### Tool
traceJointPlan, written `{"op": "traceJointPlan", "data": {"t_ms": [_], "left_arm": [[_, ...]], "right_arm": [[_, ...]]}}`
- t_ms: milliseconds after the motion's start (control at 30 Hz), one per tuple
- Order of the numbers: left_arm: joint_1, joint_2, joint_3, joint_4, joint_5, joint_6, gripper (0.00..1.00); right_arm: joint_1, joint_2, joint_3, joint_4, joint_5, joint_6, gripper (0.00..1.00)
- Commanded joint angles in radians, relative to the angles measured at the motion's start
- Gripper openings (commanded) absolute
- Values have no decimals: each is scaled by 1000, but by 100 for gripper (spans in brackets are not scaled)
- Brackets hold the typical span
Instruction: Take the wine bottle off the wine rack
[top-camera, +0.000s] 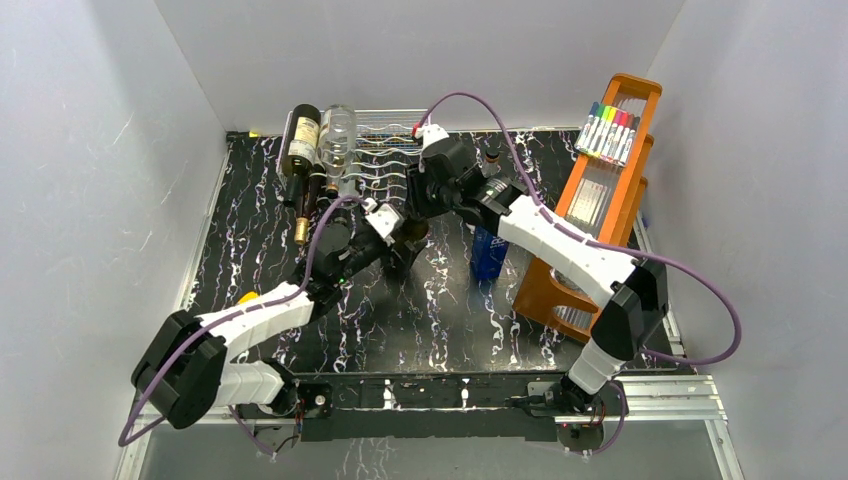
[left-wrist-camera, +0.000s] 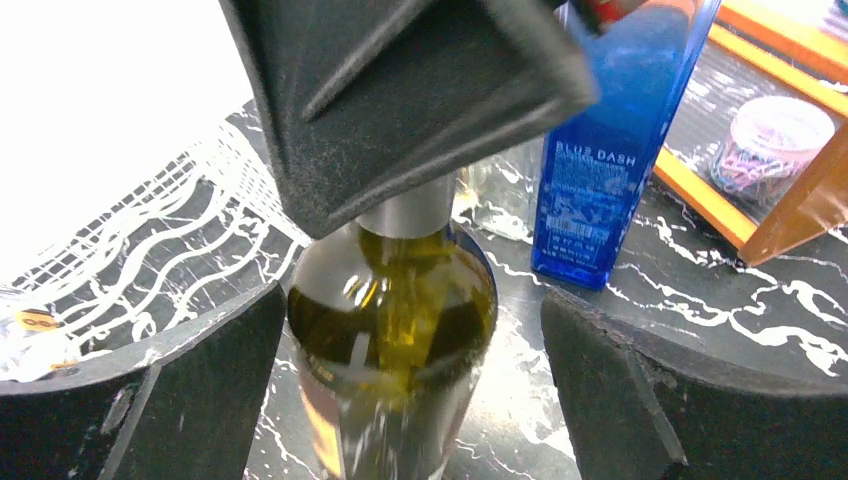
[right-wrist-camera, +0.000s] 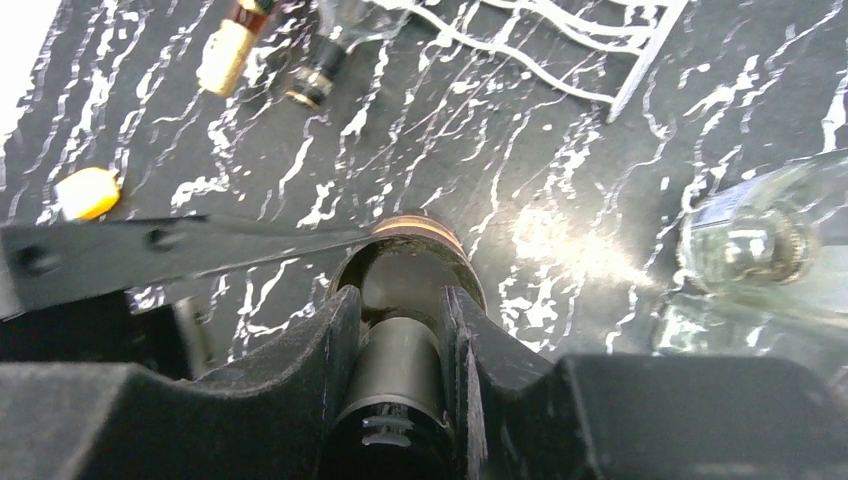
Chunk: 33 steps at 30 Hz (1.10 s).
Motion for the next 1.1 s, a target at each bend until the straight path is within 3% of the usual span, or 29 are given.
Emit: {"op": "traceJointPlan", "data": {"t_ms": [0,500,933,1067], "left_arm": [[24,-90,41,34,-15,-29,98],[296,-136,99,-73,-188,-196,98],[371,-134,118,-133,-299,-190,98],[376,-127,132,-162,-311,-185,98]], "right_arm": [[-41,47,171,-50,114,-88,0],[-186,249,445,-240,114,-132,0],[-196,306,527,-319,213,-152,0],[-197,323,543,-339,231,-154,8]]}}
